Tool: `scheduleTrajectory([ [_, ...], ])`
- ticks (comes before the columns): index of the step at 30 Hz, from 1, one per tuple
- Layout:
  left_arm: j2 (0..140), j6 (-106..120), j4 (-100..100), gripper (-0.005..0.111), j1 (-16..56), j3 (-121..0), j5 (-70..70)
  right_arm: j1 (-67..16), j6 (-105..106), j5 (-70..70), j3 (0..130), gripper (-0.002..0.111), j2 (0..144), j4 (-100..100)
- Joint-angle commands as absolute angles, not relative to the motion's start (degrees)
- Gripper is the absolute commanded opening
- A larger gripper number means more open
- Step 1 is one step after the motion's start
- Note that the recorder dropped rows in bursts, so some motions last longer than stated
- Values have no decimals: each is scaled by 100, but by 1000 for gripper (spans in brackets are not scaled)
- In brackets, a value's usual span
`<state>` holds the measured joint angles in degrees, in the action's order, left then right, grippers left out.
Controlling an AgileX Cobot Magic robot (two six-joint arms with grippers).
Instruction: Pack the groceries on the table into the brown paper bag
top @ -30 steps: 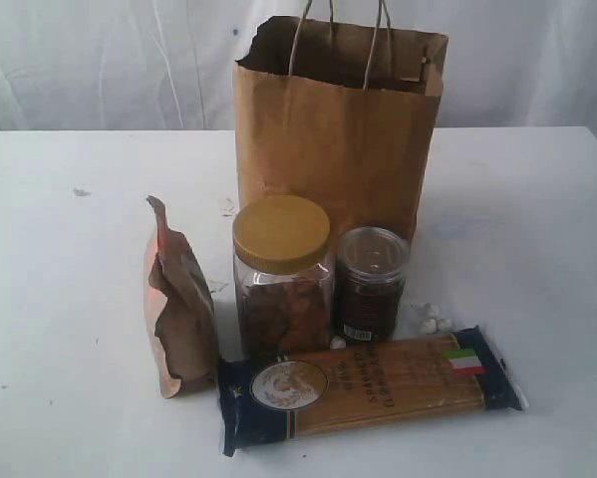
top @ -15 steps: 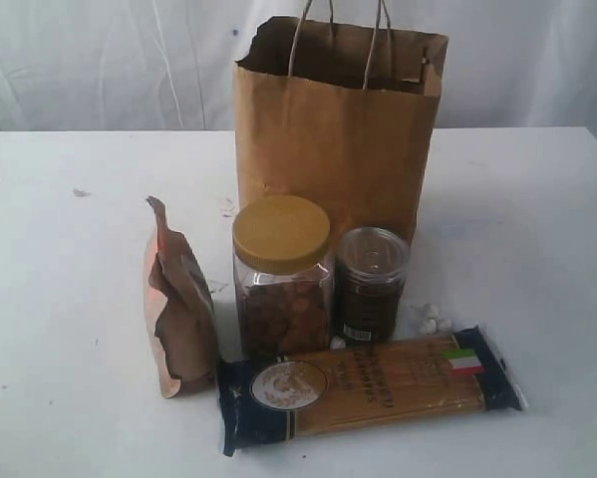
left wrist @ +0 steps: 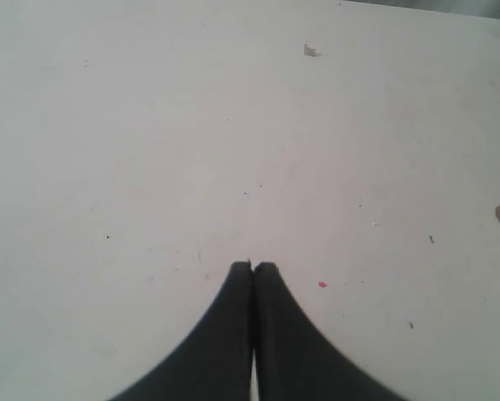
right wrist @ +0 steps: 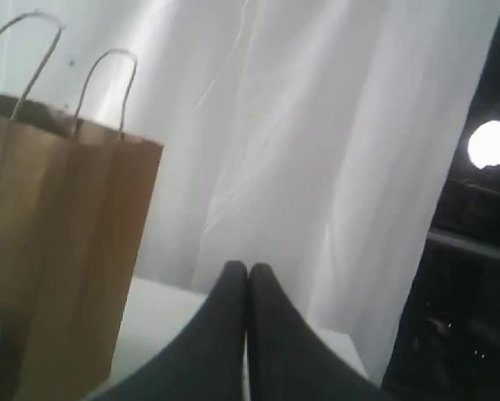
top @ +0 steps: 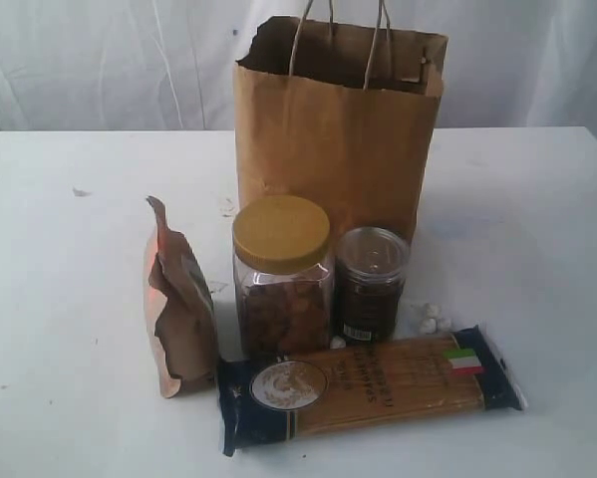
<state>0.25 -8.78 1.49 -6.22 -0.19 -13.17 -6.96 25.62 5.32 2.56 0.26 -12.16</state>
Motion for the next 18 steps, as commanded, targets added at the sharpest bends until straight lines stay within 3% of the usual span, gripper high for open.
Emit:
scheduleTrajectory([
  [1, 0, -880, 141, 0, -600, 0, -1330, -596, 2188, 1884, 0, 0, 0, -1717],
  [5, 0, -880, 141, 0, -600, 0, -1330, -341, 1463, 1310, 0, 0, 0, -1149],
  [10, 0, -880, 141, 0, -600, 0, -1330, -100, -1318, -445, 0, 0, 0, 1159],
  [13, 0, -880, 141, 0, -600, 0, -1330, -100, -1291, -1267, 0, 0, 0, 1111],
  [18, 0, -880, 141, 0, -600, 0, -1330, -100, -1169, -1199, 0, 0, 0, 1128],
])
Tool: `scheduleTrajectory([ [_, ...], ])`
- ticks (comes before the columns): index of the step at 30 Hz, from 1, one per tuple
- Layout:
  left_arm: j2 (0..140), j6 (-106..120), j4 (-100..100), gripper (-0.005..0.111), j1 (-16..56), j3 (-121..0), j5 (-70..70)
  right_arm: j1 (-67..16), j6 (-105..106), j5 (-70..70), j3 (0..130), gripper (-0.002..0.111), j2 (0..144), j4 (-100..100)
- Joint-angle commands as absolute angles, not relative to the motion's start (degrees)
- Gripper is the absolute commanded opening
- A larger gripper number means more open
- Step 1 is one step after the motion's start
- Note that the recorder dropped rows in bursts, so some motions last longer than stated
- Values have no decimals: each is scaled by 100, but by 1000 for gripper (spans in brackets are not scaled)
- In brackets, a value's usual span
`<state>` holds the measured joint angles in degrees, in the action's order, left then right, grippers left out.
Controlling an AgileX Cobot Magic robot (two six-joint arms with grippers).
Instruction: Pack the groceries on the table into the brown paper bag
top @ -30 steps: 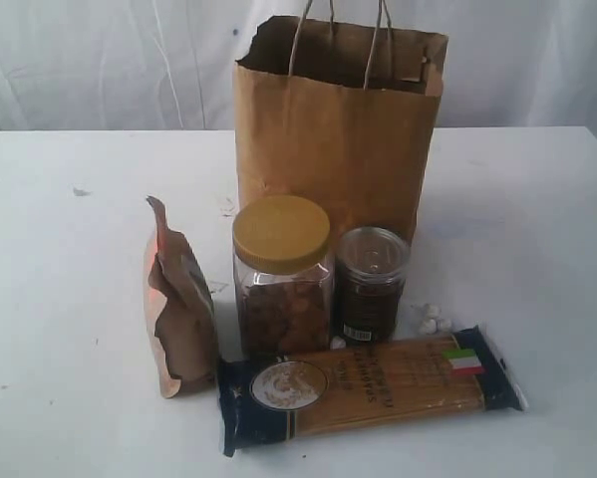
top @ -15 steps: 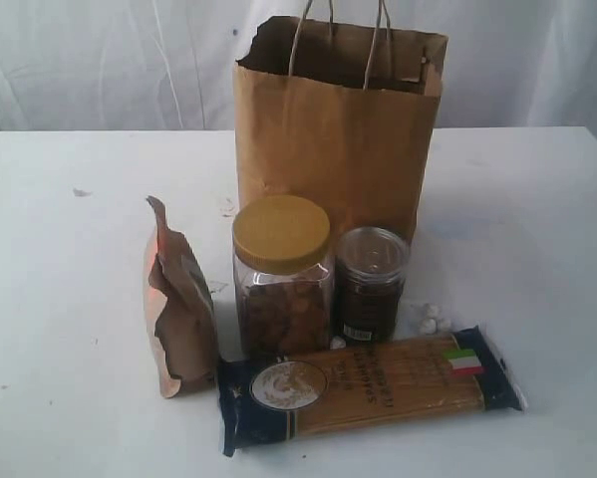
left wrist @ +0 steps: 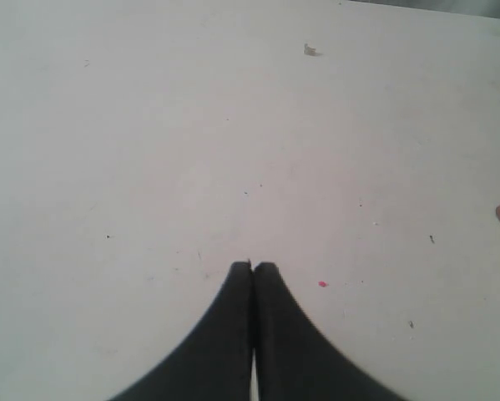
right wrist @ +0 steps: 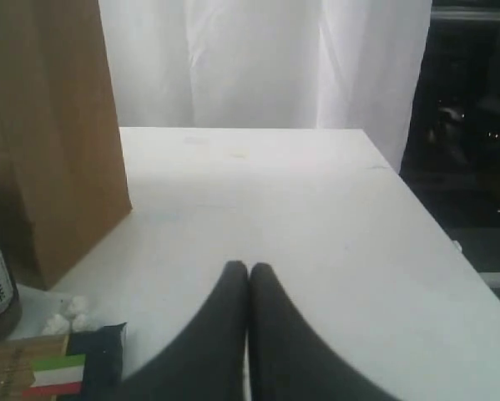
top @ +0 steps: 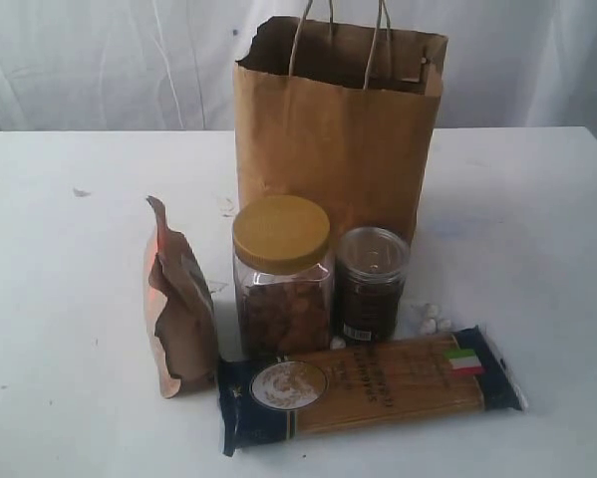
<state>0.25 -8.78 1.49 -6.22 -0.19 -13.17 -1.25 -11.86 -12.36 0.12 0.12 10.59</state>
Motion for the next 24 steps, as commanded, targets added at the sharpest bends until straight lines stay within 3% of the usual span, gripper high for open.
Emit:
scheduleTrajectory([
  [1, 0, -880, 141, 0, -600, 0, -1330, -100, -1169, -1199, 0, 0, 0, 1128],
  [19, 0, -880, 141, 0, -600, 0, -1330, -100, -1169, -1275, 0, 0, 0, 1117],
  [24, 0, -1240, 513, 0, -600, 0, -461, -100, -1169, -1275, 0, 0, 0, 1117],
])
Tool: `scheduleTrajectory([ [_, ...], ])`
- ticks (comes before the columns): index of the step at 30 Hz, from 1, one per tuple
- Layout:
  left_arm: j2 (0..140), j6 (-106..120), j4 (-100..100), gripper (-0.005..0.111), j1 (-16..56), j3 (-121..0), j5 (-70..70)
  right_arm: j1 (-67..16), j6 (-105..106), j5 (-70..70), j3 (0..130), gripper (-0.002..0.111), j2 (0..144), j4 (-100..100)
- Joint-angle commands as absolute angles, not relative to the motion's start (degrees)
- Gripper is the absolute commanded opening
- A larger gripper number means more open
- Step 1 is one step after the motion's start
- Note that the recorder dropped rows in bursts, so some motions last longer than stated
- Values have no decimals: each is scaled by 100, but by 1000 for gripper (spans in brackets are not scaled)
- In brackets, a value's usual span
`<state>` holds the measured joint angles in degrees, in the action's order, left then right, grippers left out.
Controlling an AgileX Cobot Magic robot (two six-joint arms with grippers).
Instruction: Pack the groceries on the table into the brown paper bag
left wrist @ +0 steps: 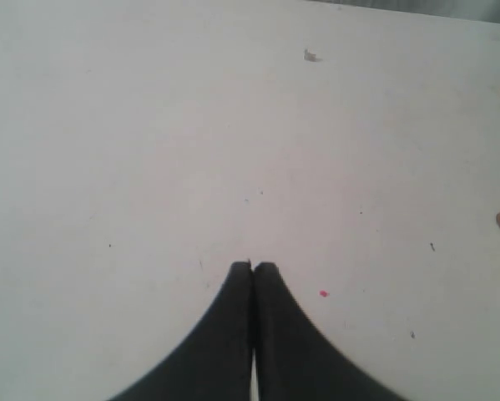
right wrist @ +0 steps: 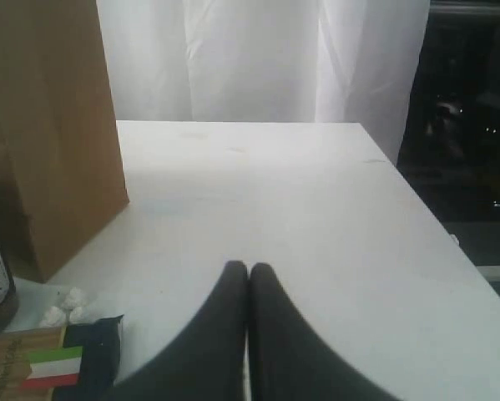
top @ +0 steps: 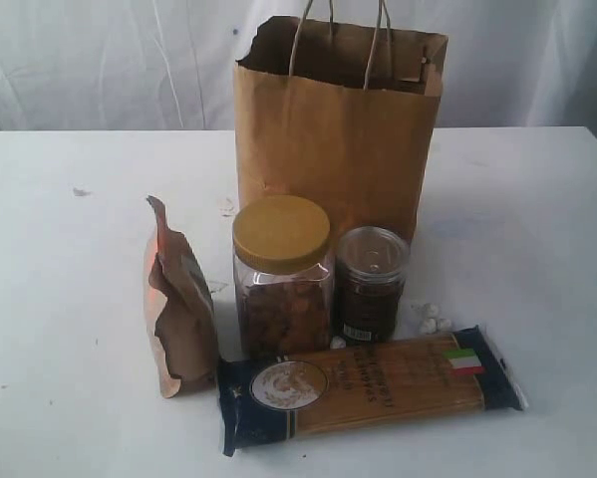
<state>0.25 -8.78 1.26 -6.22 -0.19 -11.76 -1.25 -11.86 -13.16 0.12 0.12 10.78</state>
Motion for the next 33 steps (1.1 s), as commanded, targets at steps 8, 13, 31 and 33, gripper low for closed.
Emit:
scheduleTrajectory([
  [8, 0, -2099, 1322, 0, -600, 0, 1974, -100, -1169, -1275, 0, 0, 0, 1117],
  [13, 0, -586, 1297, 0, -610, 0, 3305, -100, -1169, -1275, 0, 0, 0, 1117],
  [31, 568, -224, 1214, 0, -610, -1881, 2019, -100, -1169, -1275, 0, 0, 0, 1117],
  [33, 990, 105, 1214, 0, -610, -1877, 2119, -100, -1169, -1275, 0, 0, 0, 1117],
])
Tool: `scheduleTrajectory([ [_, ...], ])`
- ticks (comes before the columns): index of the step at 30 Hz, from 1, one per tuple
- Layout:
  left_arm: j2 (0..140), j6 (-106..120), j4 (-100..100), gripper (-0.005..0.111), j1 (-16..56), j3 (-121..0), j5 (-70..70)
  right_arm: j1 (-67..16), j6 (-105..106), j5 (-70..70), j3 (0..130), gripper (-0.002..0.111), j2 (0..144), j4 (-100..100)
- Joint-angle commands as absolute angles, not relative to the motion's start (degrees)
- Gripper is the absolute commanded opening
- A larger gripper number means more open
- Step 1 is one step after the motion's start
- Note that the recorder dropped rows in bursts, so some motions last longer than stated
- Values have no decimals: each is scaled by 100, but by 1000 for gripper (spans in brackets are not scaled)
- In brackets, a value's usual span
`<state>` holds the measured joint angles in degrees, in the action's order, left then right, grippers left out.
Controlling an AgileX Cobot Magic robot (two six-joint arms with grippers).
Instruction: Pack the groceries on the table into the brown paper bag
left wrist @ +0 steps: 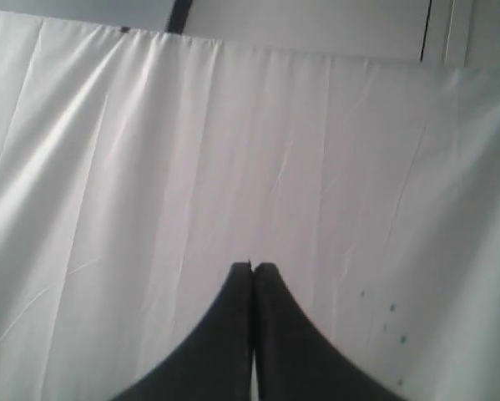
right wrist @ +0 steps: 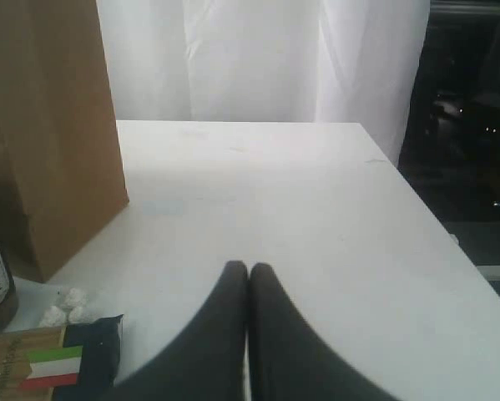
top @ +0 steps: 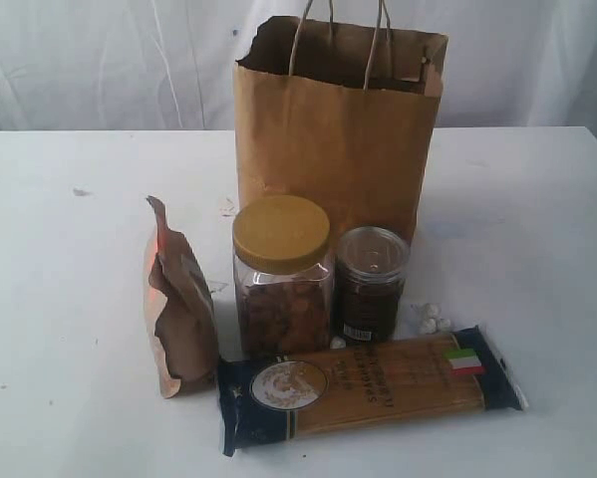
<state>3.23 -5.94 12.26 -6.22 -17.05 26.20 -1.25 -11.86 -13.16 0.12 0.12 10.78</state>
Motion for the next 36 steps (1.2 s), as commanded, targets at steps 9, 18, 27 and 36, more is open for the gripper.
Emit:
scheduleTrajectory([
  [9, 2919, 178, 1214, 0, -610, -1871, 2731, -100, -1169, -1275, 0, 0, 0, 1117],
  [18, 4480, 178, 1214, 0, -610, -1871, 2597, -100, -1136, -1275, 0, 0, 0, 1116],
  [27, 5093, 178, 1214, 0, -610, -1871, 2725, -100, -1136, -1275, 0, 0, 0, 1116],
  [36, 5079, -2464, -2048, 0, -402, -1871, 3394, -100, -1136, -1275, 0, 0, 0, 1116],
])
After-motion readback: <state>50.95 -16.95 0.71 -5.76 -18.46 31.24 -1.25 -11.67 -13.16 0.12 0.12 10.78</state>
